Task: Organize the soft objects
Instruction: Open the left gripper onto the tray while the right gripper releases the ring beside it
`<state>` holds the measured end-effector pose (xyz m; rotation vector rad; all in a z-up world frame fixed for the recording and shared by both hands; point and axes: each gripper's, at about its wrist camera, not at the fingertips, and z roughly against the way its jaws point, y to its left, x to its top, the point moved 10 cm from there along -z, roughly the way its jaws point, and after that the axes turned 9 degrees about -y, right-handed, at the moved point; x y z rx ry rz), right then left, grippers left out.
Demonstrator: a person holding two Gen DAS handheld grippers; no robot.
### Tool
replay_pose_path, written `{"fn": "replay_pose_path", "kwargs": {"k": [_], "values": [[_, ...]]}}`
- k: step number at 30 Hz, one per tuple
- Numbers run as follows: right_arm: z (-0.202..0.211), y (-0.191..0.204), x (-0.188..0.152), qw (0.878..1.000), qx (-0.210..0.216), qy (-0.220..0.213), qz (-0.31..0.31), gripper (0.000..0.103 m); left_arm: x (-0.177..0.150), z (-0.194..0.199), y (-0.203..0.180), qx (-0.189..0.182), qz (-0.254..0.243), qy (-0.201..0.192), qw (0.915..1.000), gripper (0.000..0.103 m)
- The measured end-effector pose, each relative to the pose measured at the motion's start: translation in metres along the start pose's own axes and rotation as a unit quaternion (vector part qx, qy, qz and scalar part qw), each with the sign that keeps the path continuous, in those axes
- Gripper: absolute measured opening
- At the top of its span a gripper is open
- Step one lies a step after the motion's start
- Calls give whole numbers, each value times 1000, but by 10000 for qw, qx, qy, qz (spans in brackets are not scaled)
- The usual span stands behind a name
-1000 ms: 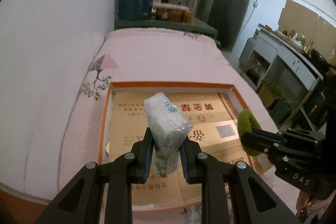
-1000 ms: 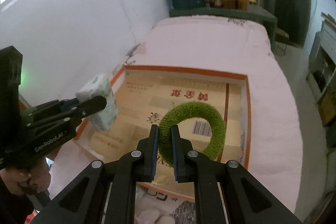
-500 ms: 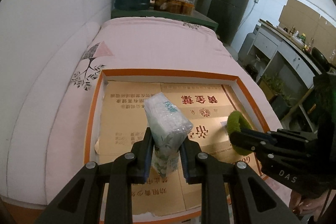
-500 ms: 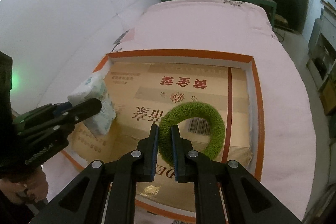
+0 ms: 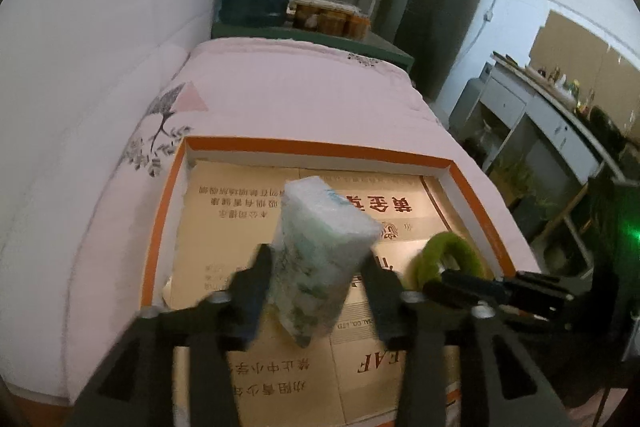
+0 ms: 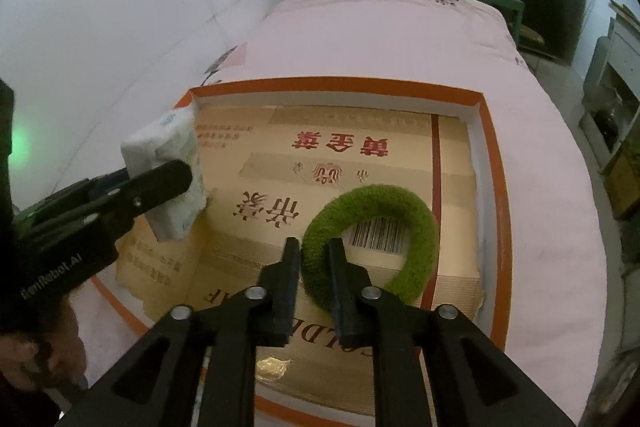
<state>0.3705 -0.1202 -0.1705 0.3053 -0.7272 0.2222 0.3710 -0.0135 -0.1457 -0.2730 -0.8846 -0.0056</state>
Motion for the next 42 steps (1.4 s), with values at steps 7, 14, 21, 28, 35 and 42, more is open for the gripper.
{"fn": "replay_pose_path", "kwargs": {"k": [7, 14, 21, 28, 35, 42], "values": [[2, 1, 0, 9997, -63, -124, 191, 36, 2, 1, 3, 107, -49, -76, 9999, 64], [7, 3, -4, 9994, -148, -185, 272, 49, 1, 11, 5, 139, -162, -180, 9996, 65], [22, 2, -7, 9995, -106, -269, 153, 49, 8, 36, 15, 157, -40, -528, 9985, 65], [40, 11, -10, 9992, 2, -364, 136, 49, 6, 55, 23, 318, -103, -604, 9976, 66], [59, 21, -12, 9989, 126, -453, 73, 49, 8, 81, 36, 521, -77, -861, 9949, 66], [87, 29, -16, 9980, 198, -591, 49, 49, 5, 110, 30, 508, -255, -1056, 9928, 66]]}}
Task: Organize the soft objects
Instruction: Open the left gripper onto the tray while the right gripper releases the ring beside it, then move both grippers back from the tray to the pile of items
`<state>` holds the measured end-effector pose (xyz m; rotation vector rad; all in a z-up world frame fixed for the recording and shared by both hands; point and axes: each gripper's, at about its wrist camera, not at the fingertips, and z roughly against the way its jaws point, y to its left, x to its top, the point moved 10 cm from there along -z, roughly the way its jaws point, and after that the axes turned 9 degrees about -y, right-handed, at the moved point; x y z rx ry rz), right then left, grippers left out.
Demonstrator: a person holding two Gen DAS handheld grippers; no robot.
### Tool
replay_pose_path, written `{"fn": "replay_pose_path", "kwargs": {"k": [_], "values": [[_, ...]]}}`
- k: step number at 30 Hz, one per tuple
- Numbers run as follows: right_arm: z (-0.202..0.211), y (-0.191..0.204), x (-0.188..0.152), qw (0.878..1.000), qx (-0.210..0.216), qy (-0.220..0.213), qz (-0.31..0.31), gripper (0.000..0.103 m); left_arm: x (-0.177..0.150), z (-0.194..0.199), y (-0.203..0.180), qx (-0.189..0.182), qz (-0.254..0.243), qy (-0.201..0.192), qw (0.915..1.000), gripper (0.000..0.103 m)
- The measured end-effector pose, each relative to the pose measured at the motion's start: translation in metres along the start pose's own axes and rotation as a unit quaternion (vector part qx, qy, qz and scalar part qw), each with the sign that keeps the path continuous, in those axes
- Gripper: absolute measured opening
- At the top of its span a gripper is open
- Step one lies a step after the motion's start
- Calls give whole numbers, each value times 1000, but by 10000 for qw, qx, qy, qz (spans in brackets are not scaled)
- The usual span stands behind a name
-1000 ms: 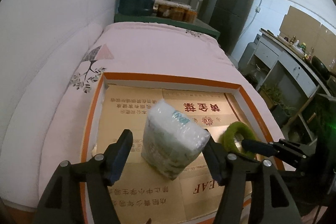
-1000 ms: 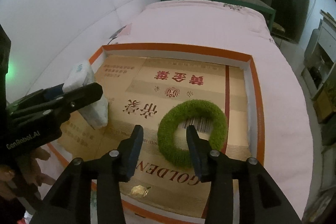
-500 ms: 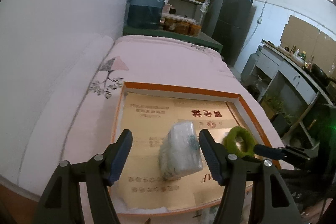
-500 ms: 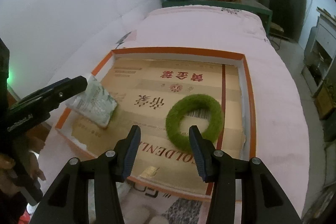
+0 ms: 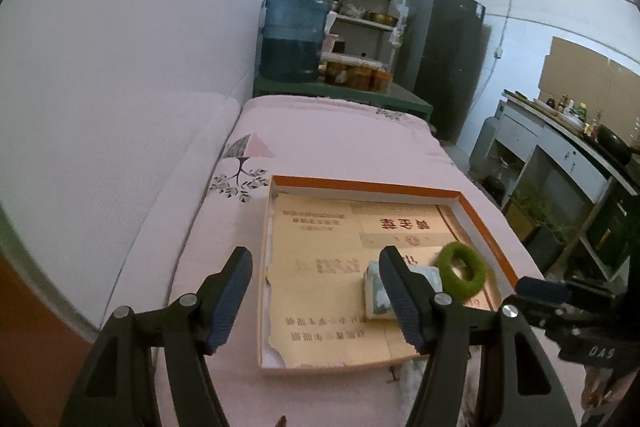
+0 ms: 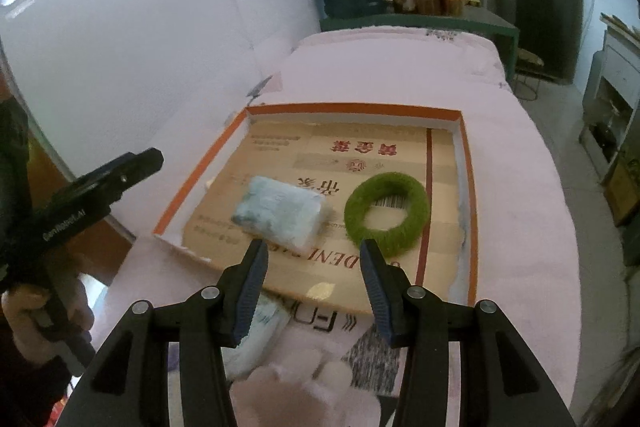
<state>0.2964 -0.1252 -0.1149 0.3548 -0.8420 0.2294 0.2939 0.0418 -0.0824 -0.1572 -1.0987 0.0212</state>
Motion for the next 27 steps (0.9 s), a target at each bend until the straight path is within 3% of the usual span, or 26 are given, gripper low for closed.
{"fn": "replay_pose_path", "kwargs": {"k": [7, 17, 20, 27], "values": [[42, 5, -5, 9996, -33, -224, -145, 49, -1, 35, -18, -84, -229, -191, 9995, 66], [88, 11, -24, 9989, -193, -352, -221, 50, -1, 90, -35, -190, -132, -357, 9991, 65], [103, 15, -30, 9985, -196, -402, -311, 60, -3, 105, -39, -206, -204, -401, 9988, 66], [138, 28, -39, 9975, -255, -613, -254, 67, -7, 133, -48, -372, -187, -494, 9979, 65]]}}
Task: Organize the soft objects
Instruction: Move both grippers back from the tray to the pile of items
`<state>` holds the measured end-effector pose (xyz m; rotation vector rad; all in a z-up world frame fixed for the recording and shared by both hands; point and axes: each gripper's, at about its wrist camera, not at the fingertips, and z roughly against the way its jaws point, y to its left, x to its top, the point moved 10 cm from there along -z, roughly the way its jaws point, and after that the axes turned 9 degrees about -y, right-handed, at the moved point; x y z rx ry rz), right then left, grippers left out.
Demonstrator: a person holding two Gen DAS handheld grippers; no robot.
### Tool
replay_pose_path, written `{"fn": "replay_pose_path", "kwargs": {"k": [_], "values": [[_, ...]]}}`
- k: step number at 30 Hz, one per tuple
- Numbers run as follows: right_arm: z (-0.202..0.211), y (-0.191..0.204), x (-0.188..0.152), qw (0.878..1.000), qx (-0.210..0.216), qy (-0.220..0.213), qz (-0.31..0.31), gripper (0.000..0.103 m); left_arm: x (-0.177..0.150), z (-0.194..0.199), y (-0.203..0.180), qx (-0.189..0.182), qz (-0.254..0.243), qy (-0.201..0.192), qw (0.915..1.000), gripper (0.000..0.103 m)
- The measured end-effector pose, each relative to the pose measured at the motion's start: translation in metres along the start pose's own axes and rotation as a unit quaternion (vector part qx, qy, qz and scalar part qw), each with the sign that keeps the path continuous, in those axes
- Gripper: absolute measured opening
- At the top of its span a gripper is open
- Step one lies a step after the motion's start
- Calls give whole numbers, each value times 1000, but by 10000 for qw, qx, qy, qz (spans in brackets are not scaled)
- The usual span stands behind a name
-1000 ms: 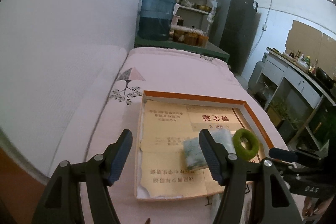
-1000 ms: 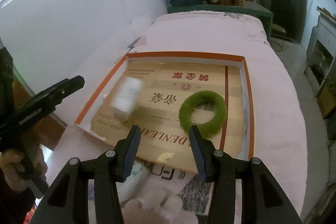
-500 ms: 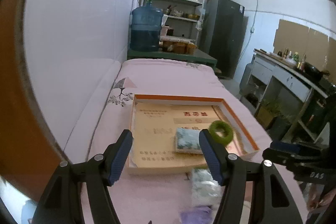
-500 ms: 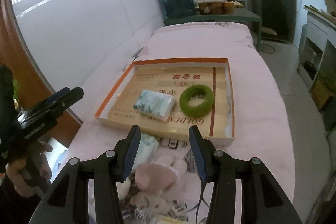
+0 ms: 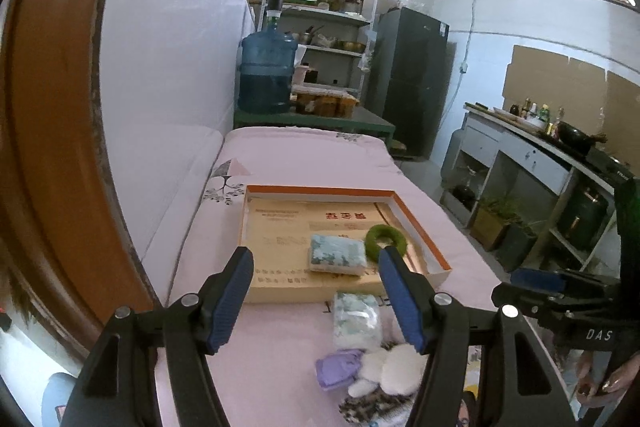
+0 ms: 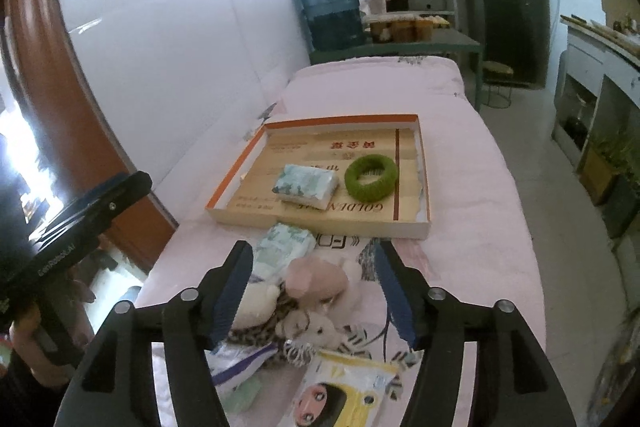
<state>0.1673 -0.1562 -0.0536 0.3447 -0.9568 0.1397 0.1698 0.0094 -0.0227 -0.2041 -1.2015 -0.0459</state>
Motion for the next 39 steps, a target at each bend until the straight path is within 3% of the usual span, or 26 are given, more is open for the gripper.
{"fn": "replay_pose_path", "kwargs": {"k": [5, 16, 39], "values": [[21, 5, -10, 10000, -51, -54, 7, 73, -6, 17, -8, -94, -89, -10, 9999, 65], [47, 8, -50, 9993, -347, 71, -92, 74, -27, 45, -26, -385, -94, 7, 9992, 65], [53, 11, -94, 9976, -626, 255, -164, 75, -65, 71, -43, -864, -157, 20, 9961, 65]]}}
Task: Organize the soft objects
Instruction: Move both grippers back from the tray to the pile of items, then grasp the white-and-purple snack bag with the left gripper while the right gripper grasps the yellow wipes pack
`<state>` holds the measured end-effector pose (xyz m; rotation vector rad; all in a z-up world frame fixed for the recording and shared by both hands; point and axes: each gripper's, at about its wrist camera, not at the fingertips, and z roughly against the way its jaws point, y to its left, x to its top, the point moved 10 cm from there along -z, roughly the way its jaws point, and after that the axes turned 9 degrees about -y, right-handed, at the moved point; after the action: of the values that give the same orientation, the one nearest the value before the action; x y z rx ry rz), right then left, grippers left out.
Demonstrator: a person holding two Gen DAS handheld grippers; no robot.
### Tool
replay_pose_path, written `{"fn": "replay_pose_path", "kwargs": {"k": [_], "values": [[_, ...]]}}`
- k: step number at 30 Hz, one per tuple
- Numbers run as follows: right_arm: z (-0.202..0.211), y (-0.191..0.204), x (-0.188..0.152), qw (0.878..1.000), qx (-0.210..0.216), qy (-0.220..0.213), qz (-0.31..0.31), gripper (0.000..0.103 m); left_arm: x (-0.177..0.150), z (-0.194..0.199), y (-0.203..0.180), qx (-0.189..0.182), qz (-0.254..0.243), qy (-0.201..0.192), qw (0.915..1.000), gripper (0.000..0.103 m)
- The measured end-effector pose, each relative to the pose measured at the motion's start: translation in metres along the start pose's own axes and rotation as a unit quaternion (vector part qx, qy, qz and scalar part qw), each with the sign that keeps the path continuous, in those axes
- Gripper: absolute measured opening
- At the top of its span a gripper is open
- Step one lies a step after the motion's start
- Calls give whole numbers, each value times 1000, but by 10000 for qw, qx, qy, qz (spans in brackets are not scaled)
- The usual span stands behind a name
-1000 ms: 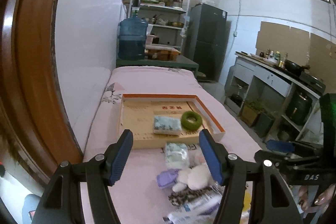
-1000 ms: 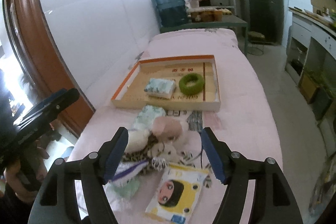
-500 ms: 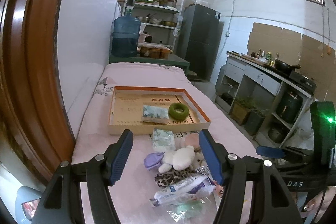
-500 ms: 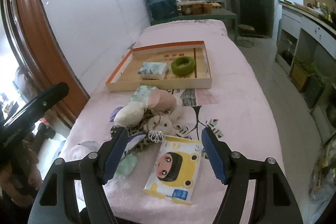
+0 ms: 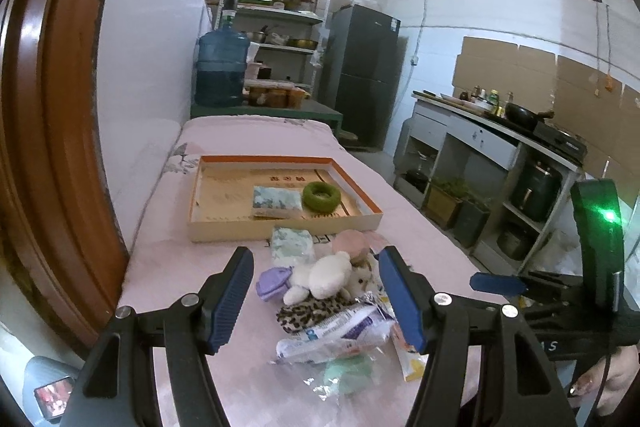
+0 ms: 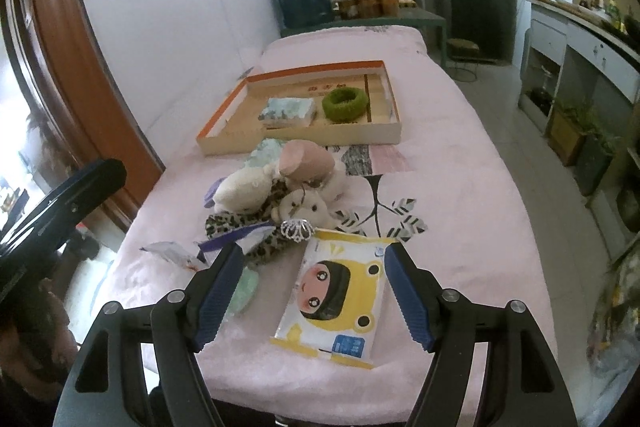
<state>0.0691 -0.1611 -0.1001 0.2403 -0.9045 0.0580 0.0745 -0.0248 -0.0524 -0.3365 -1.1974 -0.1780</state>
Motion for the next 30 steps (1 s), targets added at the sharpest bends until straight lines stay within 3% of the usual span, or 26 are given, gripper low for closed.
{"fn": "replay_pose_path", "kwargs": {"k": [7, 17, 30], "values": [[-11, -6, -17, 9998, -60, 170, -35, 75, -20, -2, -6, -326, -80, 105, 9994, 65], [-25, -10, -34, 9991, -60, 401, -147, 75, -49, -6, -22, -980, -574, 283, 9931, 65], [-39, -14, -39, 9981, -91, 567, -207, 75, -76, -21, -13, -1114, -1128, 511, 9860, 62]]}}
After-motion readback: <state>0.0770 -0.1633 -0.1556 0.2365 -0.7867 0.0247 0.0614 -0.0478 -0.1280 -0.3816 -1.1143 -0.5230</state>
